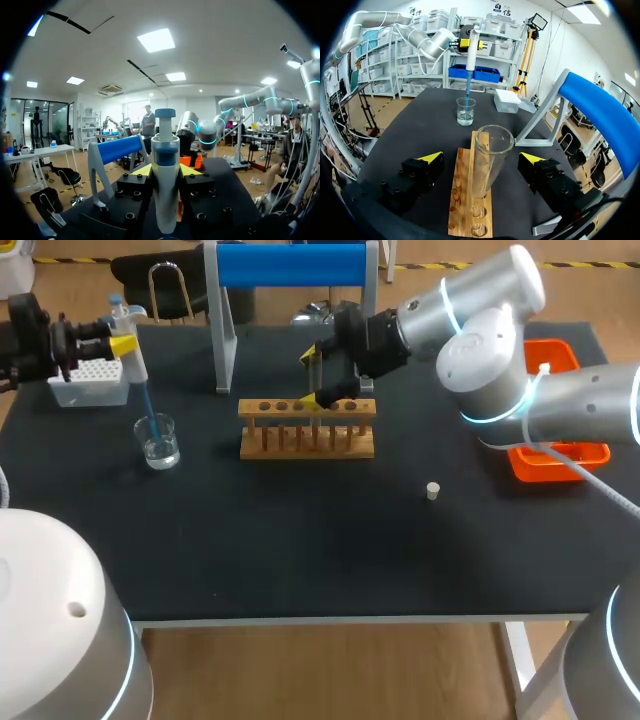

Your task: Invert the test tube, pick up the pipette, mount the tip to pipette, aspirate from beaker and dispense into the tube, eject the tip, return the pipette, and cap with the stopper.

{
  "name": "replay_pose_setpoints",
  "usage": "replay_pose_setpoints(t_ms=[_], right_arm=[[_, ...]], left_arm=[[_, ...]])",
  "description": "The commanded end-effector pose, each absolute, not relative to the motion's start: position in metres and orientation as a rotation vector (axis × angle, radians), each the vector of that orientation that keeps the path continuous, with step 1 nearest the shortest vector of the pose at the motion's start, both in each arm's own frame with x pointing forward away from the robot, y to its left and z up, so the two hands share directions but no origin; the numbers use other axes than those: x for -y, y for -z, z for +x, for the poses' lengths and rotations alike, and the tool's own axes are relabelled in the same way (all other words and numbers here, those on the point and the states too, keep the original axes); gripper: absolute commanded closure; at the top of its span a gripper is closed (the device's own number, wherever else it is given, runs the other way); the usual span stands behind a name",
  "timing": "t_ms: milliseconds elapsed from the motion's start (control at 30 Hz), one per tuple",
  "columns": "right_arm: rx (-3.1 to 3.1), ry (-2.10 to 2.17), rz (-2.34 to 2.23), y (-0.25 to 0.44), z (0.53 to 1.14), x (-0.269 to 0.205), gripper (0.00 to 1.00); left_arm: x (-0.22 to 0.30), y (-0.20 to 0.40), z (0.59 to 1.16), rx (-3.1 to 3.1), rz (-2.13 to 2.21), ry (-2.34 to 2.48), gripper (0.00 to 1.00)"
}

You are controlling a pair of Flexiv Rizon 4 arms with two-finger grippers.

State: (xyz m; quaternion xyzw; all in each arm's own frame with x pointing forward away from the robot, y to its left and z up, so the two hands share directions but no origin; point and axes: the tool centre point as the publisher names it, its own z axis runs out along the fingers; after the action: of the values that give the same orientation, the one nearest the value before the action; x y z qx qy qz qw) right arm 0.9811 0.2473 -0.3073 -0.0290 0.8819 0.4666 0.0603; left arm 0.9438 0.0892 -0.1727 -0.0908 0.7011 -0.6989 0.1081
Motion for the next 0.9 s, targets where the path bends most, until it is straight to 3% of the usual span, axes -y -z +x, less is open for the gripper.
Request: replay_pose_setpoints(t_ms=[33,900], right_arm=[[-2.674,-1.410,-0.090,0.307,0.982,-0.247,0.00],[-2.674,-1.410,-0.090,0.307,0.982,-0.247,0.00]], left_arm=[[-0.087,0.160,0.938,-2.070,-0.267,2.031,1.00],[-0.027,0.069,0.925,-2.131,-0.097,2.018,1.00]])
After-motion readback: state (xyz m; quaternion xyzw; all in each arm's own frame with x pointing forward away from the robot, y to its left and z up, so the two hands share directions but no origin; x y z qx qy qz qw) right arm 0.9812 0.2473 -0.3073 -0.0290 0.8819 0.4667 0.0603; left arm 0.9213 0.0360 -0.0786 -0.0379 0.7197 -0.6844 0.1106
